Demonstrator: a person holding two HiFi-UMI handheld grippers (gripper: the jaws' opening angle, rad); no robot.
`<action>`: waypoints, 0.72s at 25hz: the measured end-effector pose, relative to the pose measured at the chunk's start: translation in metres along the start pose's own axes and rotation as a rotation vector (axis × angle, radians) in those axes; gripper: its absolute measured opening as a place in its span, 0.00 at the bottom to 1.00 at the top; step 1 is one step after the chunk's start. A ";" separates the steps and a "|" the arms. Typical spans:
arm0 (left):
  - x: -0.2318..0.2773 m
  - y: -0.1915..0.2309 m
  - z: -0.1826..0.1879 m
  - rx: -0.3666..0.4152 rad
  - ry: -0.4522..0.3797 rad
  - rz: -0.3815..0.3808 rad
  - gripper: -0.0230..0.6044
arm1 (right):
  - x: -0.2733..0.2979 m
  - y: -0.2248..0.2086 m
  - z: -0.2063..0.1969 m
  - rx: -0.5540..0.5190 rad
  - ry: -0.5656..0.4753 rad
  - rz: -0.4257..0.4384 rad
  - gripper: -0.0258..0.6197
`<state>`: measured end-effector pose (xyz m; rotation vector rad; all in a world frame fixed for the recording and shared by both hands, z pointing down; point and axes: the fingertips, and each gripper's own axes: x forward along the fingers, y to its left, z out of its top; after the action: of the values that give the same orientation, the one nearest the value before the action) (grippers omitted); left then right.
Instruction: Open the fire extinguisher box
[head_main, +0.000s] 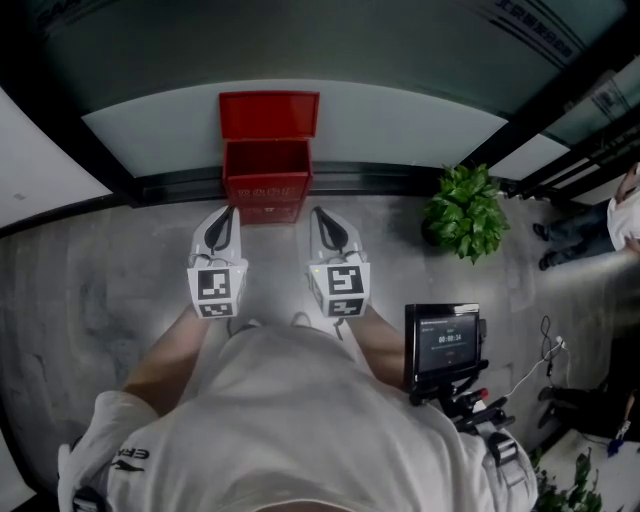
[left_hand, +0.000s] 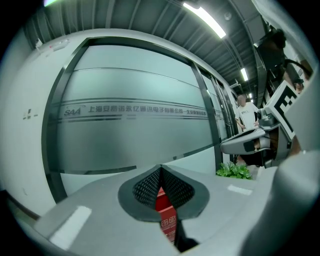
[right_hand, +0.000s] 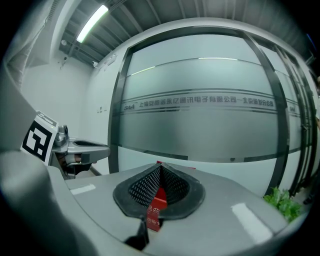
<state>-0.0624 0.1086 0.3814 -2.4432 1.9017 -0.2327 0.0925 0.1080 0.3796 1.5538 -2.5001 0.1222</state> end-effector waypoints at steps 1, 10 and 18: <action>0.000 0.000 0.000 0.001 0.002 0.001 0.04 | 0.000 0.000 0.000 0.001 0.001 0.000 0.06; -0.003 0.000 -0.003 0.006 0.009 0.003 0.04 | 0.000 0.001 0.003 -0.002 -0.007 0.005 0.06; -0.002 0.000 -0.003 0.001 0.010 0.007 0.04 | 0.000 0.001 0.006 -0.003 -0.017 0.005 0.06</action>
<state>-0.0632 0.1108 0.3838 -2.4394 1.9132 -0.2458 0.0912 0.1070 0.3743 1.5538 -2.5162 0.1063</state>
